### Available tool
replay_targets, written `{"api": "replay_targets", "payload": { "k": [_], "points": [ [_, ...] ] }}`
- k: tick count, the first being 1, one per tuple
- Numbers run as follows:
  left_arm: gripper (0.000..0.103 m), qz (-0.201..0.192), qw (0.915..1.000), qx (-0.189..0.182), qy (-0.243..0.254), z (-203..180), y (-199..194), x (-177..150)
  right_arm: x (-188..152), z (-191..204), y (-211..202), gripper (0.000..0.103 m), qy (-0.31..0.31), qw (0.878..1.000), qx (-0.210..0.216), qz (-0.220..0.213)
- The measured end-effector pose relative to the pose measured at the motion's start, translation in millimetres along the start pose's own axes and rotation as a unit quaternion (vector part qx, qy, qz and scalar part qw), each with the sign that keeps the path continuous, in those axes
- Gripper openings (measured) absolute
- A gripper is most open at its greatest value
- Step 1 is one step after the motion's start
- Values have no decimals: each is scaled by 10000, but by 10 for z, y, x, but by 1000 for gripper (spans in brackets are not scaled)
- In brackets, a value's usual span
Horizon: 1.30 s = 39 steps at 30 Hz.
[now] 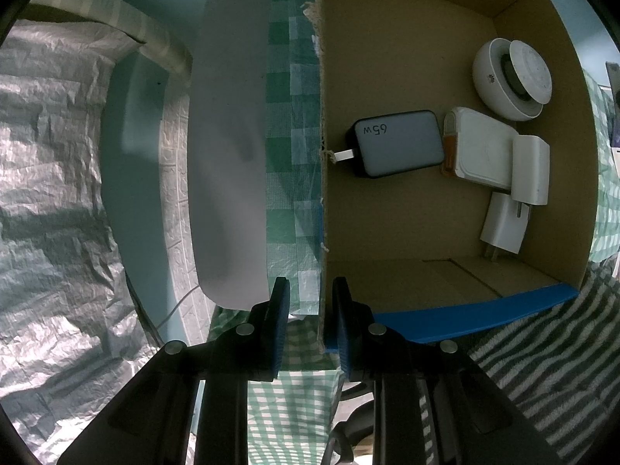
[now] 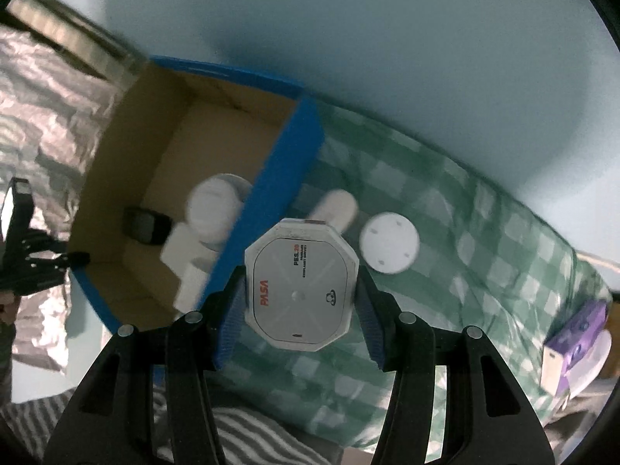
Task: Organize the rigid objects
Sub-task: 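Carry the PISA device into the box and open the right gripper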
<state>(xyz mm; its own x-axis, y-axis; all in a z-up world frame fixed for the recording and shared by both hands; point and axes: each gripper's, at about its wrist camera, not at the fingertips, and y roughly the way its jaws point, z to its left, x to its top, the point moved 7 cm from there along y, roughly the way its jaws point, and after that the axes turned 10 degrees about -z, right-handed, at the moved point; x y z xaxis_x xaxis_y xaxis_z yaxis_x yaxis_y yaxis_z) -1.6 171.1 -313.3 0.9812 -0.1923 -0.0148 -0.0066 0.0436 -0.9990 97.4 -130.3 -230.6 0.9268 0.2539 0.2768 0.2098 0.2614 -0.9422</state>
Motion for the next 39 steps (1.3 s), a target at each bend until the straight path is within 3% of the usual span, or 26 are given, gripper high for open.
{"api": "replay_targets", "payload": {
  "k": [9,21,32,39],
  "points": [
    [22,-3,10000,-4,-13,2,-2,-1,137,458,119,54,-545,9984,158,31],
    [22,-15,10000,9,-11,13,-16,6,43,1013,399,54,-1140,9926,300,280],
    [22,-9,10000,22,26,4,-14,12,-144,1167,620,54,-1421,9879,267,553],
    [22,-7,10000,22,16,-5,-17,22,-107,1210,490,56,-1502,9878,275,297]
  ]
}}
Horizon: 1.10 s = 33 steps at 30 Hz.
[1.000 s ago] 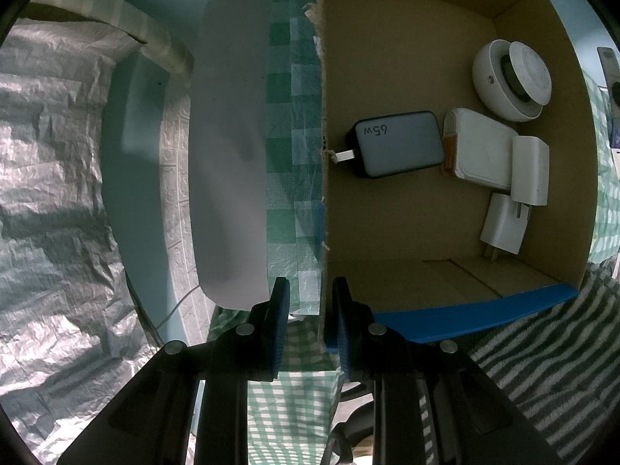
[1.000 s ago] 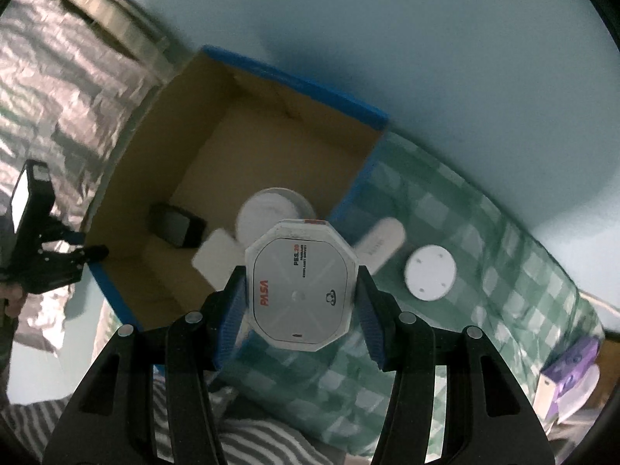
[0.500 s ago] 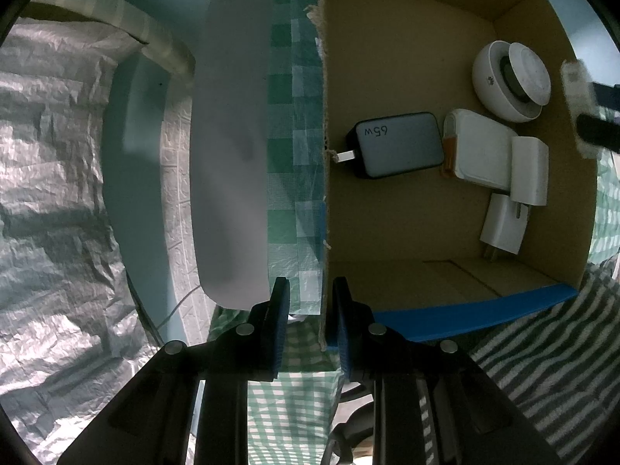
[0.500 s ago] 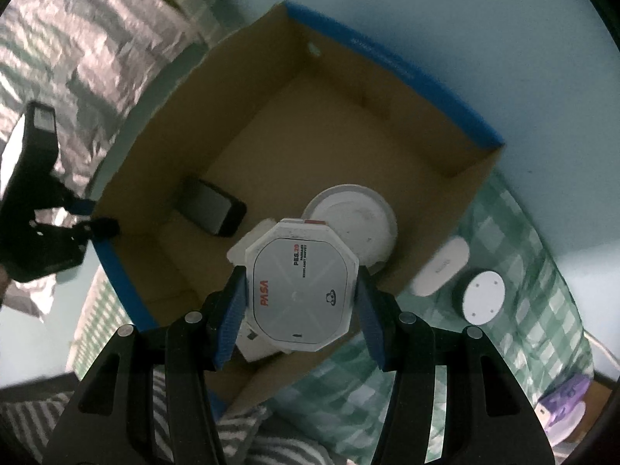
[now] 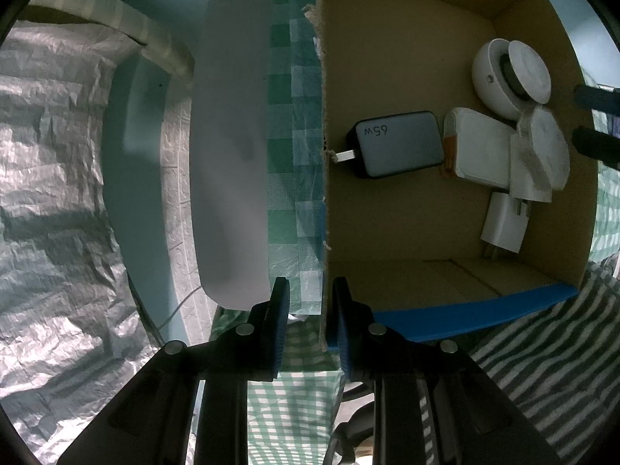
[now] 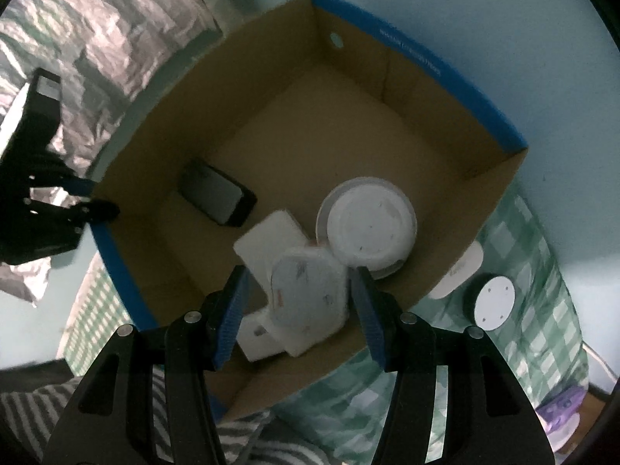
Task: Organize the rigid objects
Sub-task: 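Carry the PISA device into the box and open the right gripper, then move the right gripper back over the cloth toward the round white disc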
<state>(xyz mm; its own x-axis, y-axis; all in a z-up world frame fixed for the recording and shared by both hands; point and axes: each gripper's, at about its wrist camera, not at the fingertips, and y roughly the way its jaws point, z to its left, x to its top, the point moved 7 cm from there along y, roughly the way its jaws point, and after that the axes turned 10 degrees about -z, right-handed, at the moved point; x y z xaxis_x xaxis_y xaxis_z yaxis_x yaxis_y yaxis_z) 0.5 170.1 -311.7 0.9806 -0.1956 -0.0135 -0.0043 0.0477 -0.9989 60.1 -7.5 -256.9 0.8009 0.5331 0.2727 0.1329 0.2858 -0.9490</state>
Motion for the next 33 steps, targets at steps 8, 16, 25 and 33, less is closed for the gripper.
{"api": "replay_targets", "payload": {
  "k": [8,16,25,33],
  "points": [
    [22,-3,10000,-3,-2,0,0,-1,46,-39,-148,57,12,9998,-86,-163],
    [22,-2,10000,11,9,2,-2,-5,54,-149,-273,58,135,9995,-135,-258],
    [22,-5,10000,5,-4,7,-9,-9,-6,-382,-475,62,303,9983,-275,-410],
    [22,-8,10000,-6,-13,14,-16,-16,-198,-834,-603,62,669,9956,-514,-417]
  ]
}}
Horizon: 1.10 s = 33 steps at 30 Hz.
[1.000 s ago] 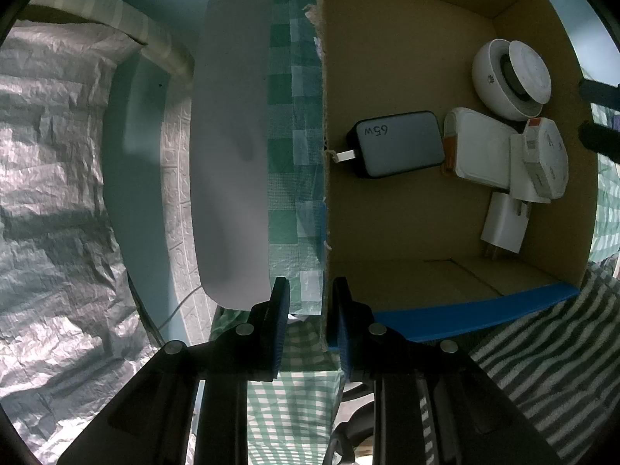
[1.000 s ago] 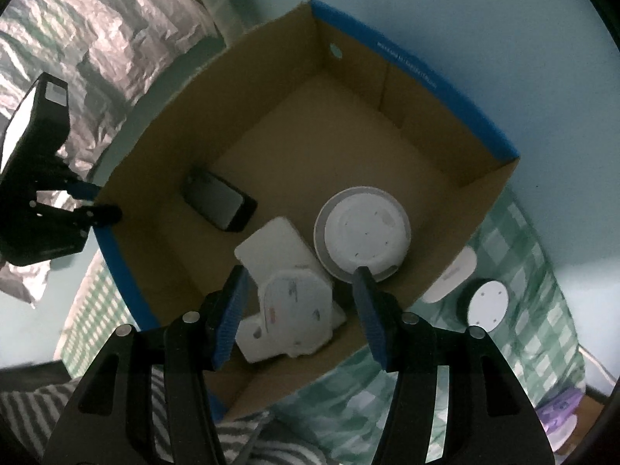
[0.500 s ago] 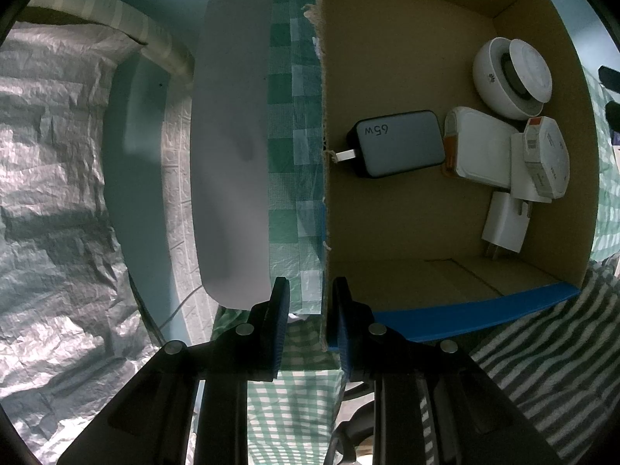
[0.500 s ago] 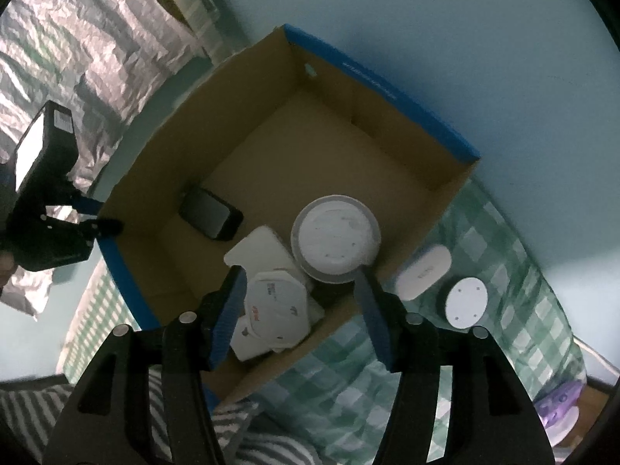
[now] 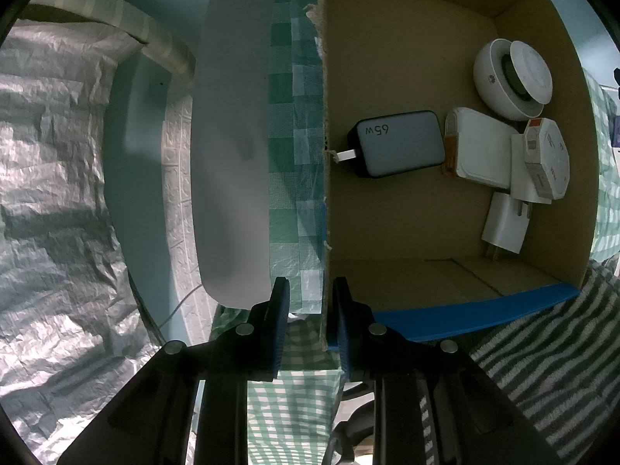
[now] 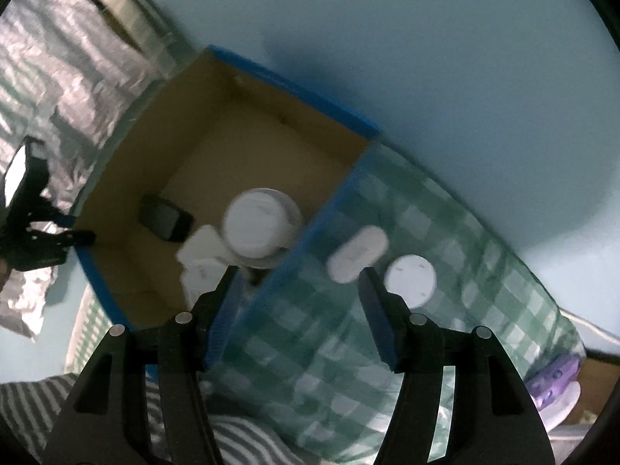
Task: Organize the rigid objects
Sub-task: 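Move the right gripper back over the cloth toward the round white disc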
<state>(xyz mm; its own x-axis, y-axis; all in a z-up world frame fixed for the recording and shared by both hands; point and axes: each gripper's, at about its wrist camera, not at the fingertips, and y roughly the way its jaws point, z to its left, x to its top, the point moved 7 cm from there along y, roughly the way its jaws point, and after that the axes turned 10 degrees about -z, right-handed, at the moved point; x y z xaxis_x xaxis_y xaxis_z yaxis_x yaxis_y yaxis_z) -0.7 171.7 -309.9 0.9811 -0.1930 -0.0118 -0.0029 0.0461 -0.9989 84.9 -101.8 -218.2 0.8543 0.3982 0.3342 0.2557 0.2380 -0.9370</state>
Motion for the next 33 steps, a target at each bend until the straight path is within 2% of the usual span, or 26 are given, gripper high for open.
{"api": "replay_targets", "payload": {
  "k": [9,12,15,22,26,33],
  "points": [
    [22,12,10000,-4,-10,-1,-1,-2,-377,-776,222,64,431,9974,-400,418],
    [22,14,10000,-6,-22,1,1,-7,-457,-924,348,69,503,9959,-482,575],
    [22,22,10000,-3,-36,-5,3,-9,-525,-1025,493,70,571,9950,-447,682],
    [22,26,10000,7,-69,7,2,-15,-604,-1050,785,70,485,9941,-423,873],
    [22,20,10000,4,-81,11,-1,-19,-653,-1090,929,70,424,9918,-604,1043],
    [22,20,9999,-1,-115,24,-3,-27,-557,-1054,1084,70,364,9920,-640,1021]
  ]
}}
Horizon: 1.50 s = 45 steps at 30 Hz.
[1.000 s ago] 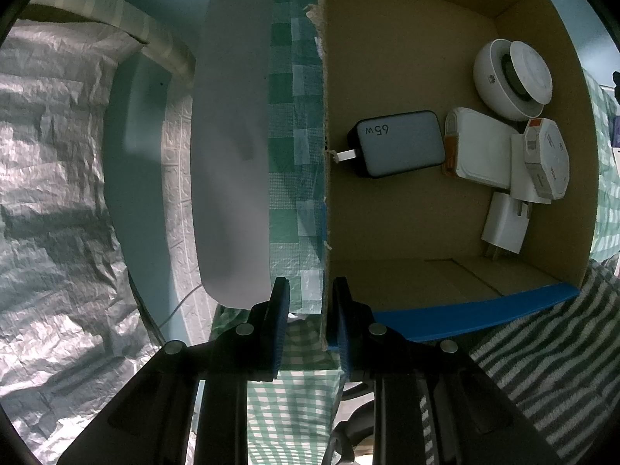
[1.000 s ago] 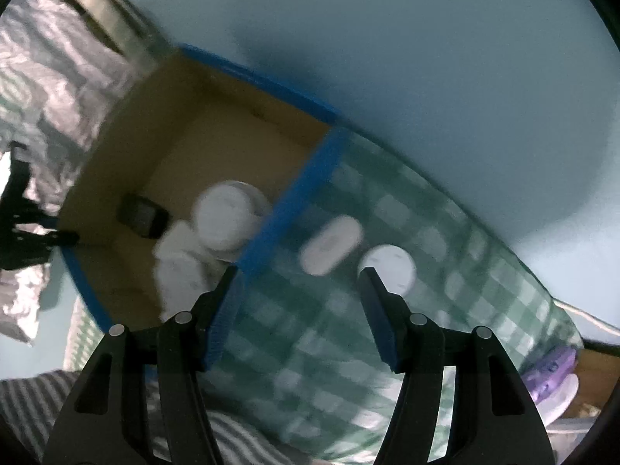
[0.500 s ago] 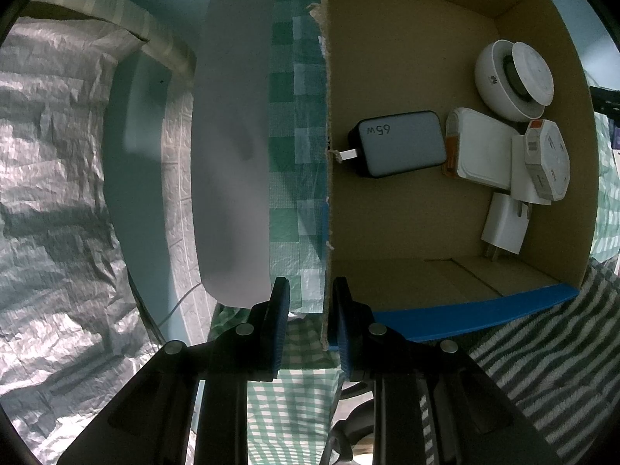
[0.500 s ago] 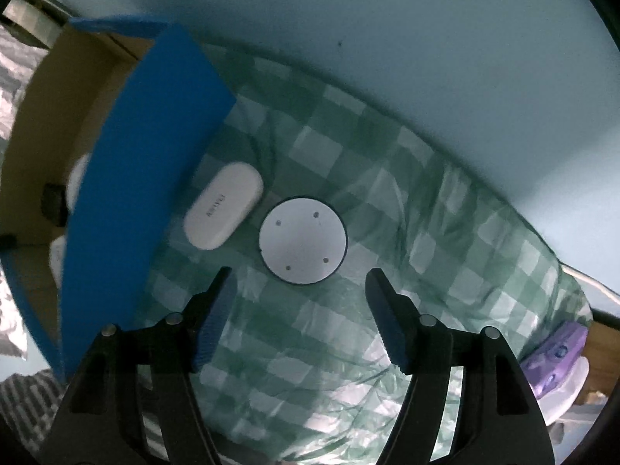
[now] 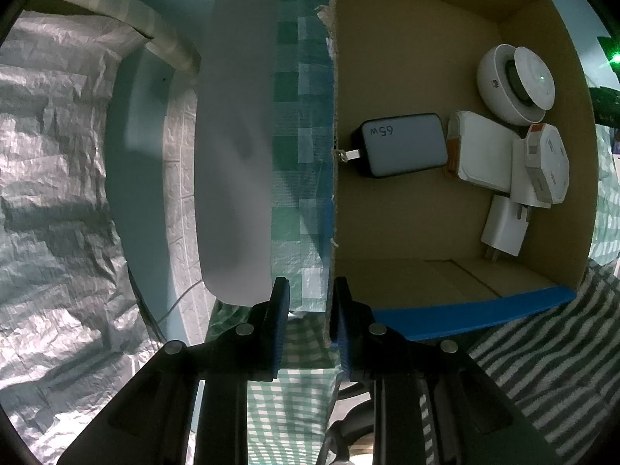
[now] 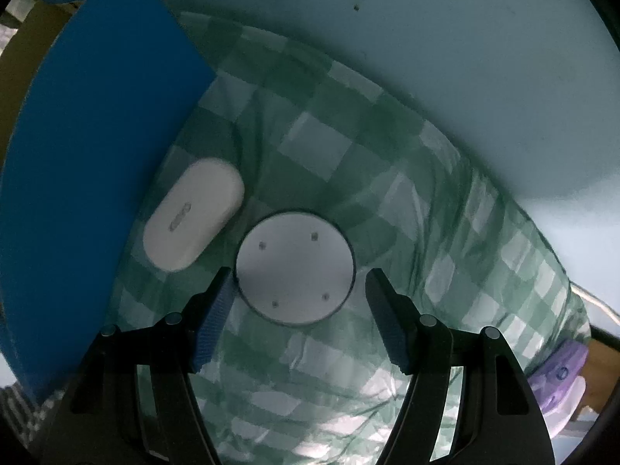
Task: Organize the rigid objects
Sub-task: 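Move the right gripper back over the cloth toward the round white disc, then grasp the round white disc with the right gripper, then carry the round white disc into the box and open the right gripper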
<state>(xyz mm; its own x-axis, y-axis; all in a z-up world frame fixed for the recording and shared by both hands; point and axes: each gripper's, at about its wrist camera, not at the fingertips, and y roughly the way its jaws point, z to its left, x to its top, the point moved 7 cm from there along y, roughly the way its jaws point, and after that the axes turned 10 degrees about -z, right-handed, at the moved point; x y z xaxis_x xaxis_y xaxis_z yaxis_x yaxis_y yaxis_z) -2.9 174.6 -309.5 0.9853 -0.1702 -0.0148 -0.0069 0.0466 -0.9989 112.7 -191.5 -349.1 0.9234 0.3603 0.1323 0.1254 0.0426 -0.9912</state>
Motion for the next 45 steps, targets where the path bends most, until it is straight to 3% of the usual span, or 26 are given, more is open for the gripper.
{"api": "replay_targets", "payload": {
  "k": [4,6,19,30,45],
  "points": [
    [22,-7,10000,-12,-5,0,-1,3,45,34,84,70,-1,10000,2,57],
    [22,-8,10000,-11,-7,0,-1,3,47,60,124,62,31,9999,69,100],
    [23,-18,10000,-14,13,10,-7,8,-32,90,74,61,313,9994,107,36],
    [22,-15,10000,-10,54,5,3,19,77,220,-456,61,267,9987,331,-277],
    [22,-29,10000,-8,62,7,-2,36,343,781,-1264,61,-332,9936,696,-821]
  ]
}}
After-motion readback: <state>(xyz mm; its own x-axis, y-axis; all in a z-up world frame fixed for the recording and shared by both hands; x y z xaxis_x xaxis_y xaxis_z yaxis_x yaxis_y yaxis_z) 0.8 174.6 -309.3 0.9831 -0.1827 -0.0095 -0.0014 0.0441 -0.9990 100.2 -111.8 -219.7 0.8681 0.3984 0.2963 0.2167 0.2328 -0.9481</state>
